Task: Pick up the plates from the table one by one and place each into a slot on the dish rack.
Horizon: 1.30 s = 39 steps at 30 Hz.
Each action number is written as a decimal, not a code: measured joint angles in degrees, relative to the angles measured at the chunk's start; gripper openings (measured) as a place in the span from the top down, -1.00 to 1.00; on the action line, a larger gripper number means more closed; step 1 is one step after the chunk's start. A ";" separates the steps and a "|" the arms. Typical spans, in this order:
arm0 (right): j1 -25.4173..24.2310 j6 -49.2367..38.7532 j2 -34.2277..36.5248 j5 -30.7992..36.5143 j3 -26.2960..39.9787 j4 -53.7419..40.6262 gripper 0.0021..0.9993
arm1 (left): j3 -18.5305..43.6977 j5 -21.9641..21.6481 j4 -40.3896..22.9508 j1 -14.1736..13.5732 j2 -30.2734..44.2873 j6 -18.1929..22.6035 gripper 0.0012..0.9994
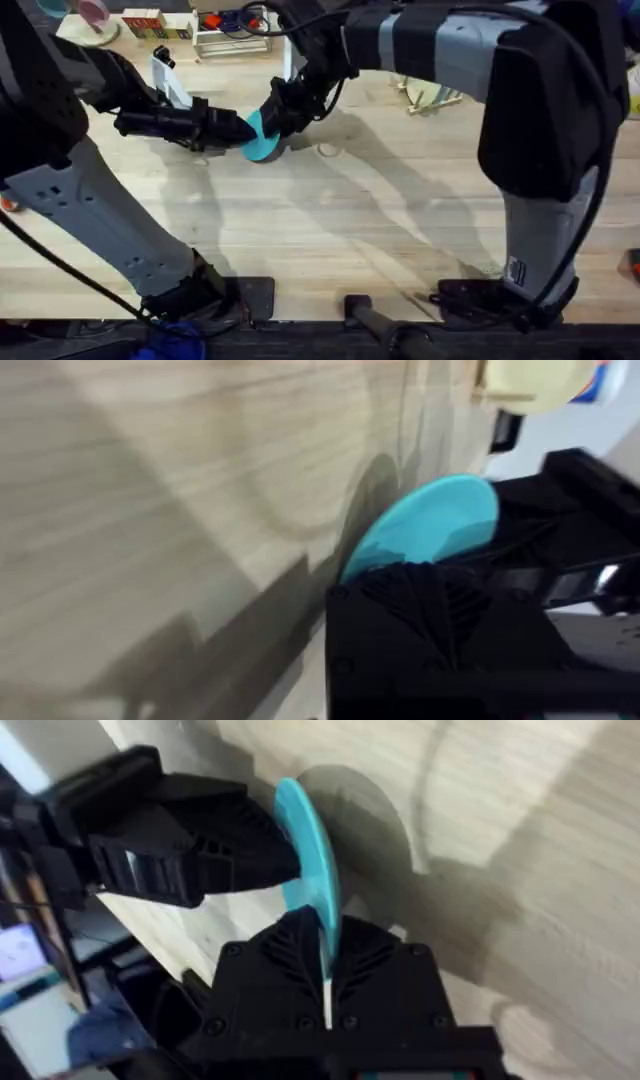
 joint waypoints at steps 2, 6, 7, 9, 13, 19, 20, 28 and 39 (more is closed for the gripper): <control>0.07 -2.26 -0.12 1.19 1.59 -3.67 0.94 | -0.02 -2.74 -0.54 -0.53 -1.44 0.08 0.92; 0.13 -7.03 -1.82 5.90 4.21 -11.94 0.94 | -0.02 -8.60 -1.87 -0.68 -6.32 0.07 0.92; 0.13 -8.05 -2.15 7.17 4.87 -13.31 0.94 | -0.02 -9.70 -2.21 -0.68 -8.00 0.04 0.92; 0.13 -12.37 -3.11 13.01 7.51 -18.02 0.94 | -0.02 -13.00 -3.73 -0.68 -16.34 -0.77 0.92; 0.13 -16.30 -3.21 18.29 10.37 -23.23 0.94 | -0.02 -15.49 -6.27 -0.68 -25.37 -1.73 0.92; 0.13 -21.93 -4.15 27.03 13.86 -32.47 0.94 | -0.02 -19.28 -7.47 -0.68 -37.69 -5.86 0.92; 0.11 -22.62 -4.77 28.38 14.07 -33.54 0.94 | -0.02 -19.75 -7.54 -0.68 -39.68 -6.82 0.93; 0.11 -26.14 -13.73 37.52 15.01 -39.02 0.94 | -0.02 -23.44 -10.08 -2.00 -53.65 -11.75 0.93; -0.51 -27.60 -24.71 41.44 15.19 -43.08 0.94 | 2.49 -34.40 -16.86 -11.20 -60.43 -16.80 0.92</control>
